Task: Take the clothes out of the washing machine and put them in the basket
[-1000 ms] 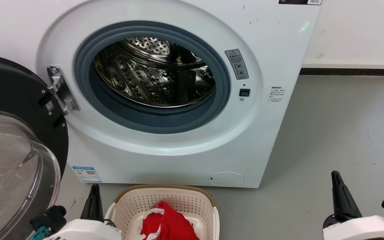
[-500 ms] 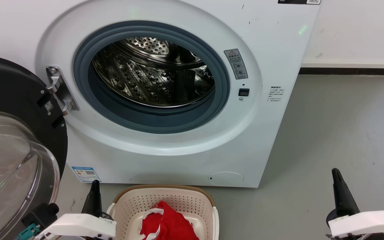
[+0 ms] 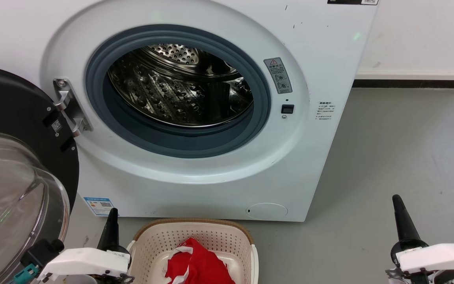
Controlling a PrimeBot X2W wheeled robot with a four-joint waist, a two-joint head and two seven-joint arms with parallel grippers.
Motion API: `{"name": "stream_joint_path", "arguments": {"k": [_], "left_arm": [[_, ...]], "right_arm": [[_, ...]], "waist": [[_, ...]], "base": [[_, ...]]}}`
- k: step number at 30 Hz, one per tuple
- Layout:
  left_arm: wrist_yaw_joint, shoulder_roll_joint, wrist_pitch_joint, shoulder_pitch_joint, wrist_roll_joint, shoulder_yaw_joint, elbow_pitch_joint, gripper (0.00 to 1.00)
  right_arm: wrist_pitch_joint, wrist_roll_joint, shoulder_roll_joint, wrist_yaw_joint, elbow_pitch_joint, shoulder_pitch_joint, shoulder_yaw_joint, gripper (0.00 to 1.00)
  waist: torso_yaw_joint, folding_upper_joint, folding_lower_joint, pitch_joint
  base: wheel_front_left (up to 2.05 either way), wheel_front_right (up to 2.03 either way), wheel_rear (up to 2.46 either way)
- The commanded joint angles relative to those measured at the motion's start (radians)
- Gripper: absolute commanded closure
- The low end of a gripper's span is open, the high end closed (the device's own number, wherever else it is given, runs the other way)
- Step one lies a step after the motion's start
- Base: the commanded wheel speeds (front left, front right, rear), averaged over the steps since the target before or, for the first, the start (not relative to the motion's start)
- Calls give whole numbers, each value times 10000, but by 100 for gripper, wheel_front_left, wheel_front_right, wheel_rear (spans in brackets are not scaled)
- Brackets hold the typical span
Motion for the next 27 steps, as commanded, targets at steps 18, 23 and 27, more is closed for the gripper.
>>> {"name": "stream_joint_path", "arguments": {"k": [18,23,27], "left_arm": [[-299,-6,514,-446,-2178,206,55,100],[-361,-8,615,-501,-2575,240,80,100],[-396,-9,709,-531,-2966,271,104,100]], "right_arm": [[525,2161,-75,1,188,-542,-116,100],[623,2548,-72,0,238,-593,-142,100],[725,2934,-67,0,283,-660,-166,100]], "waist": [[-34,-1,-1,10],[-42,-1,-1,12],[-49,-1,-1,15]], "base": [[0,0,0],[0,0,0],[0,0,0]]}}
